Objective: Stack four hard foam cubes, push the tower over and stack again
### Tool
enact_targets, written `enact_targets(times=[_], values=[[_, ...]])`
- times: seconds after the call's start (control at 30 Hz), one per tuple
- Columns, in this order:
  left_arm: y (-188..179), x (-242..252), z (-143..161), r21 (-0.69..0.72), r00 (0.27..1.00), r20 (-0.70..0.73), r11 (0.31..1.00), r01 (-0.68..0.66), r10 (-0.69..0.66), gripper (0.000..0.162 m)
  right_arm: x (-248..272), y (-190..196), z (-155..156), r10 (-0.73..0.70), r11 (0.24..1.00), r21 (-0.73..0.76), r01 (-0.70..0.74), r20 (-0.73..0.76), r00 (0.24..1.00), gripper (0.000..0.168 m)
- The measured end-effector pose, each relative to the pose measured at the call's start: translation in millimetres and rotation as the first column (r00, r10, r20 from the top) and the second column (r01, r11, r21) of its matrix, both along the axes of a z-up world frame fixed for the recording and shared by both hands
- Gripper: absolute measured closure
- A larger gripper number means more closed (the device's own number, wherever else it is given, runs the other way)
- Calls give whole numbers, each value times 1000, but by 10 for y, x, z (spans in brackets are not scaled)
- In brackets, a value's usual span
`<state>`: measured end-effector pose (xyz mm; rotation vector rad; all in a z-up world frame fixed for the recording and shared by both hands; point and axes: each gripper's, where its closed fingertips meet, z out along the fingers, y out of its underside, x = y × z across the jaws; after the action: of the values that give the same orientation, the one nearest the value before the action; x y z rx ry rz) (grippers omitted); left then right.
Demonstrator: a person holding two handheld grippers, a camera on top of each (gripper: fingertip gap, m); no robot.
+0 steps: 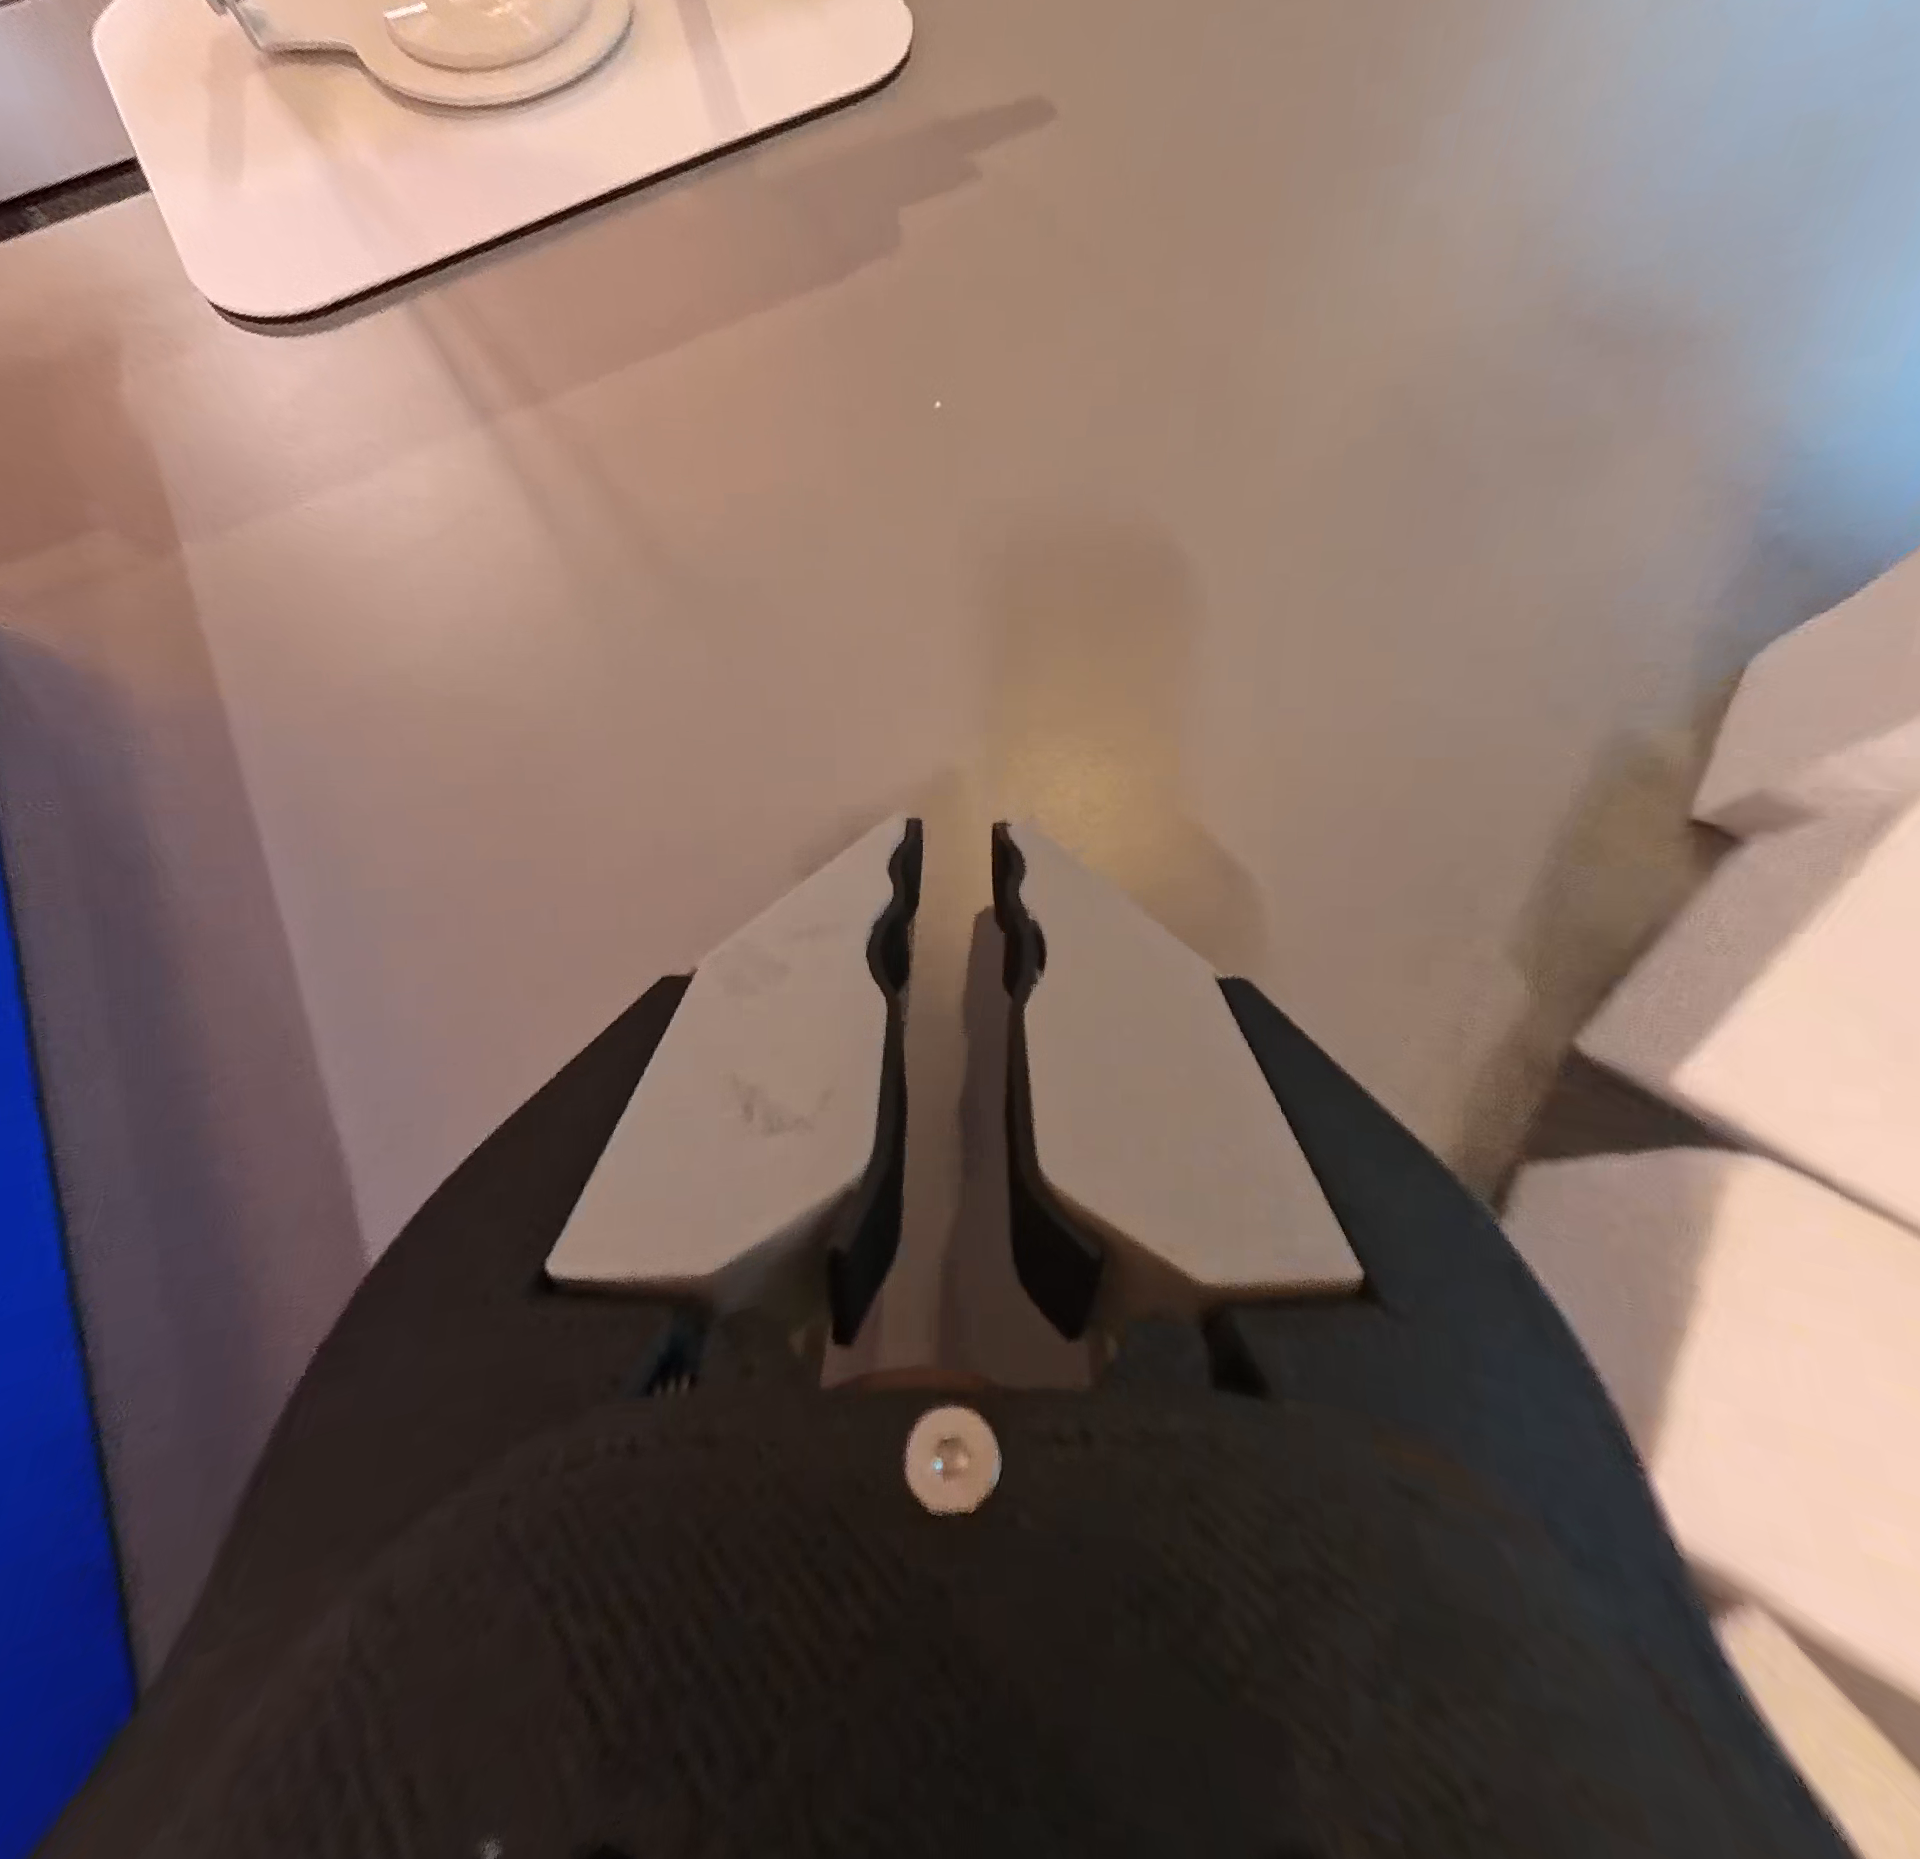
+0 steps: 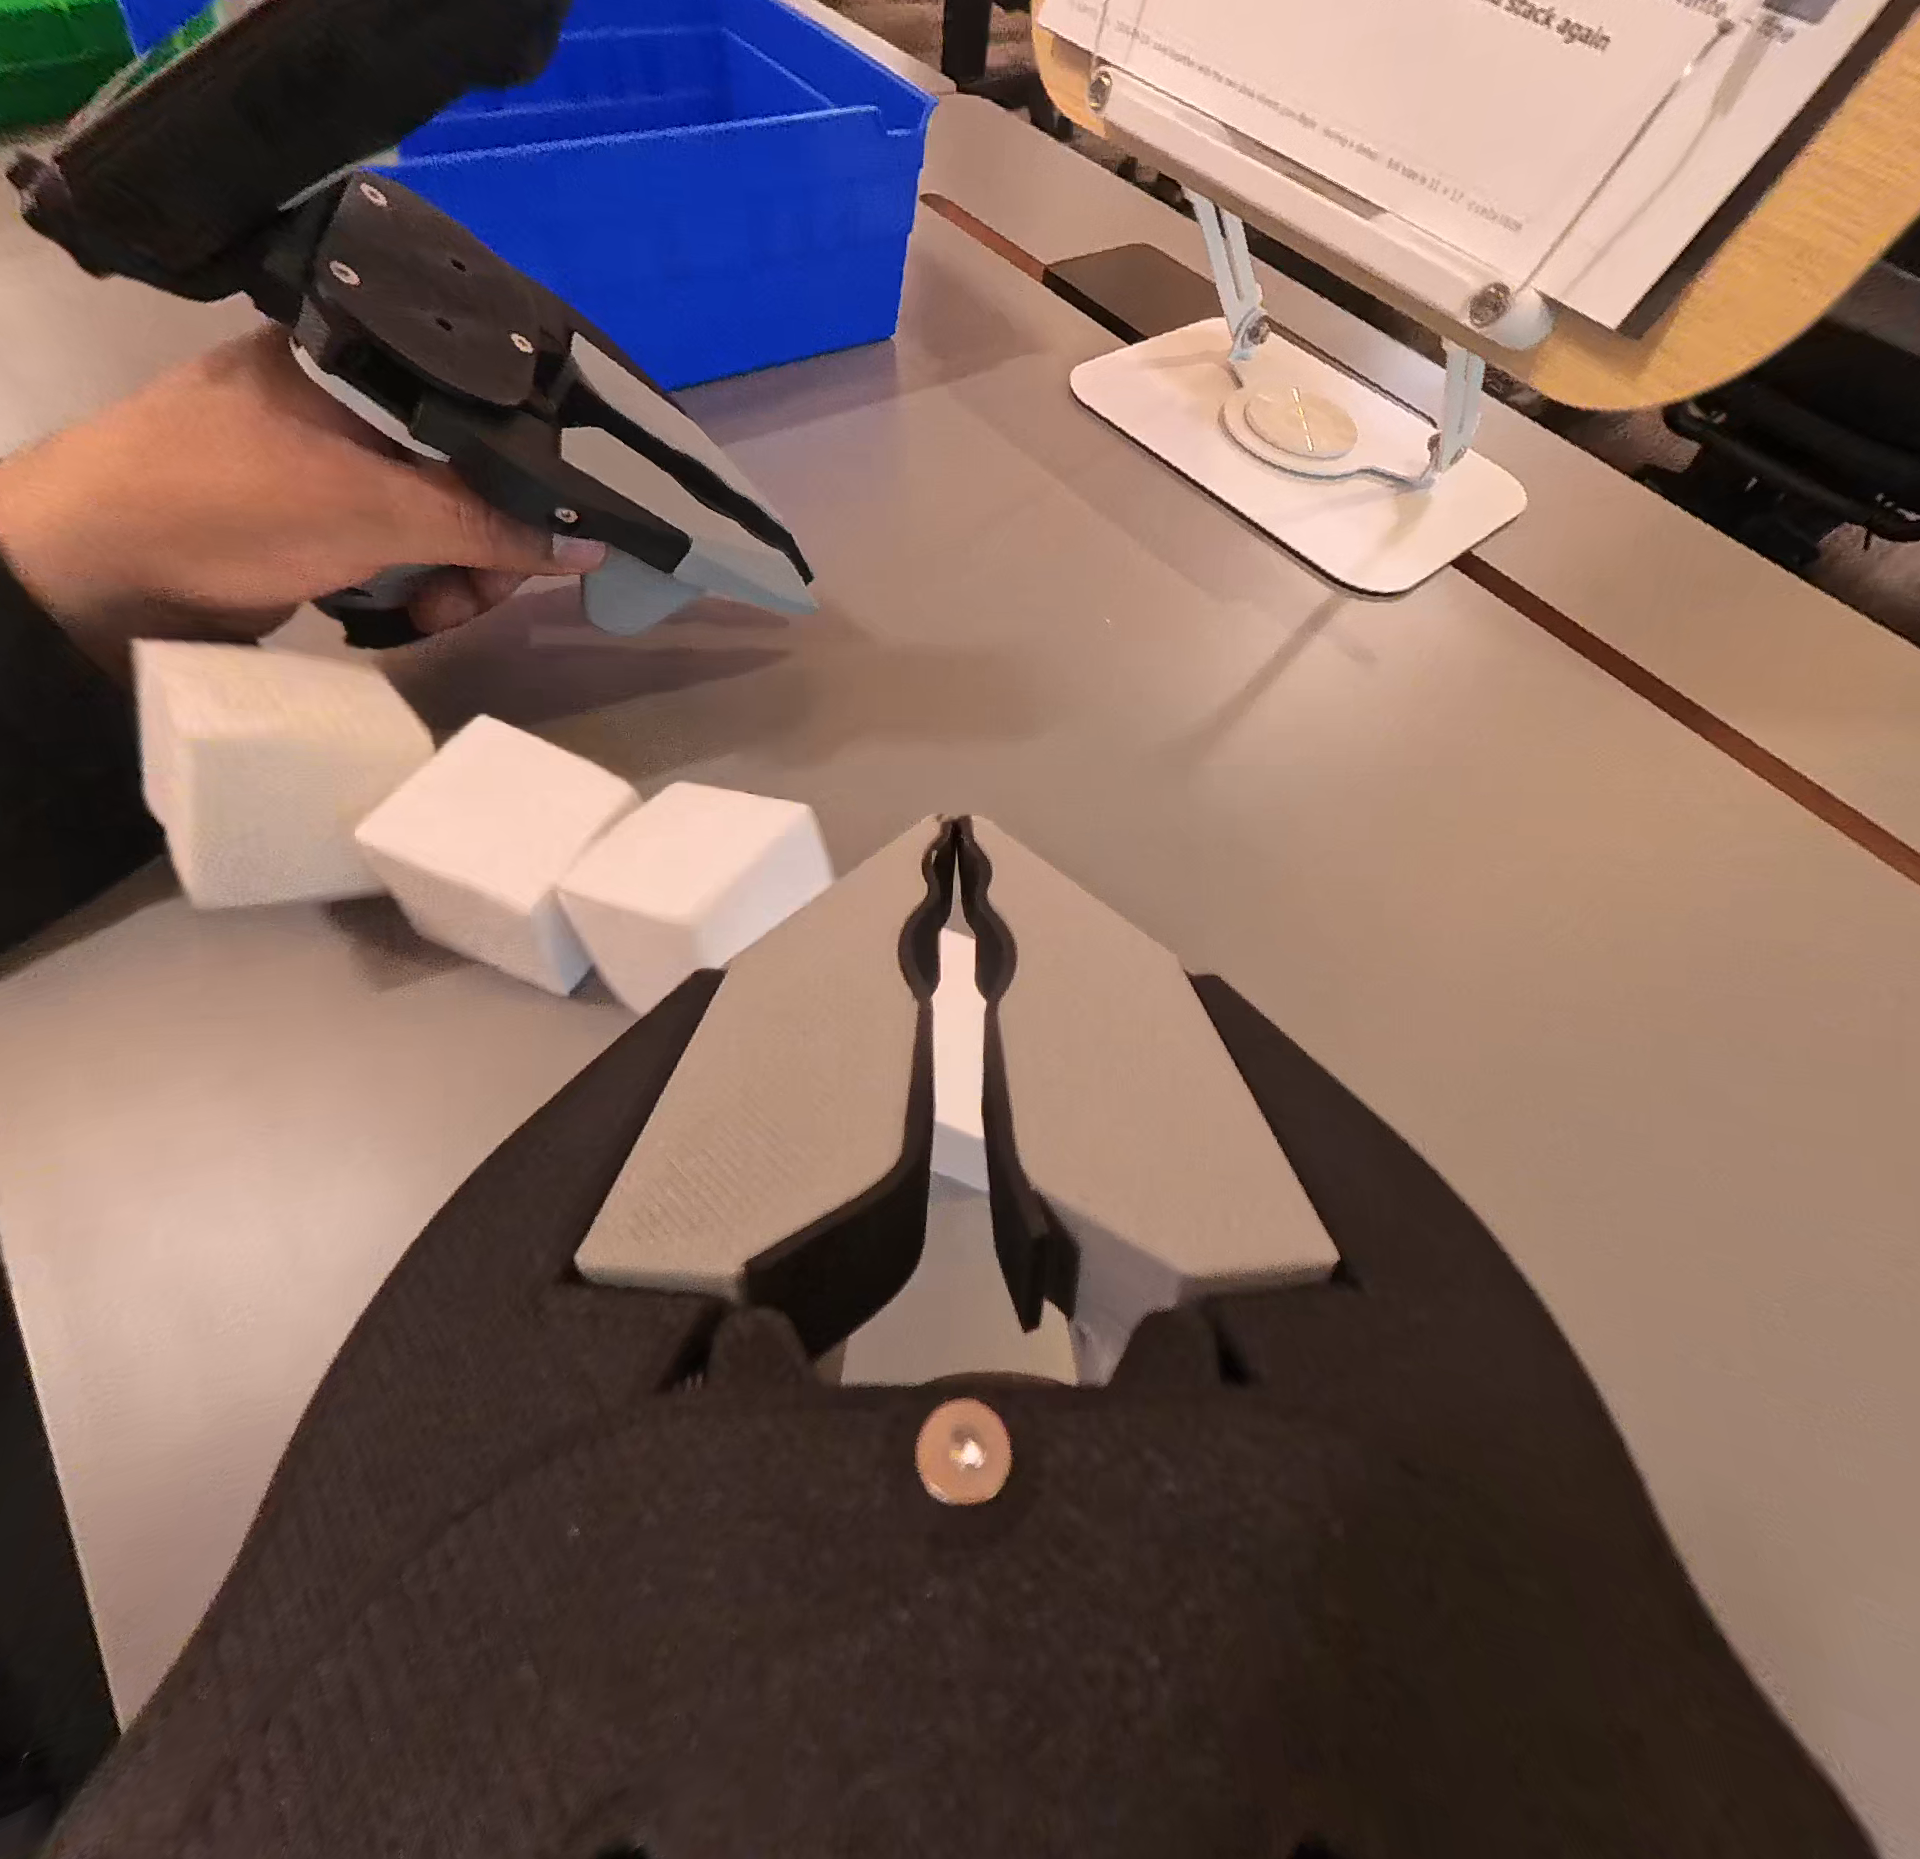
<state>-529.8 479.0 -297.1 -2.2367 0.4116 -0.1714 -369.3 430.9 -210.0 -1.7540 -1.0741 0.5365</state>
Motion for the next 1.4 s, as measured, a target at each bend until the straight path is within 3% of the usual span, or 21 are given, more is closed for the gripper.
enact_targets(times=[0.13, 0.23, 0.47, 0.6, 0.7, 0.83, 0.97, 1.07, 1.23, 1.4], values=[[40, -77, -11, 14, 999, -30, 999, -31, 32, 151, 129, -27, -32, -1, 1000, -21, 0, -35, 999, 168], [73, -126, -3, 28, 998, -22, 998, -56, 57, 152, 104, -205, -21, 79, 996, -33, -82, -78, 994, 168], [90, -148, -30, 26, 998, -27, 998, -64, 65, 152, -191, -1132, 42, 392, 908, -72, -413, -206, 897, 168], [92, -167, -25, 29, 997, -24, 997, -71, 72, 152, -541, -1805, -200, 557, 782, -187, -594, -216, 802, 168], [96, -188, -13, 33, 997, -7, 996, -80, 80, 152, -710, -1922, -467, 589, 774, -210, -598, -111, 801, 168], [96, -185, -26, 24, 997, 4, 997, -79, 79, 151, -835, -1656, -632, 512, 796, -301, -525, -128, 850, 168], [94, -178, -37, 23, 997, -12, 997, -74, 74, 151, -769, -903, -812, 300, 922, -256, -290, 0, 954, 168], [93, -181, -41, 18, 997, -6, 997, -75, 75, 151, -635, -462, -871, 171, 963, -222, -155, 58, 983, 168], [95, -198, -10, 25, 996, 11, 996, -84, 84, 152, -354, -116, -833, 32, 992, -128, -17, 117, 993, 168], [95, -209, 10, 32, 996, 14, 996, -88, 87, 152, -154, -158, -756, 34, 995, -102, -21, 126, 991, 168]])
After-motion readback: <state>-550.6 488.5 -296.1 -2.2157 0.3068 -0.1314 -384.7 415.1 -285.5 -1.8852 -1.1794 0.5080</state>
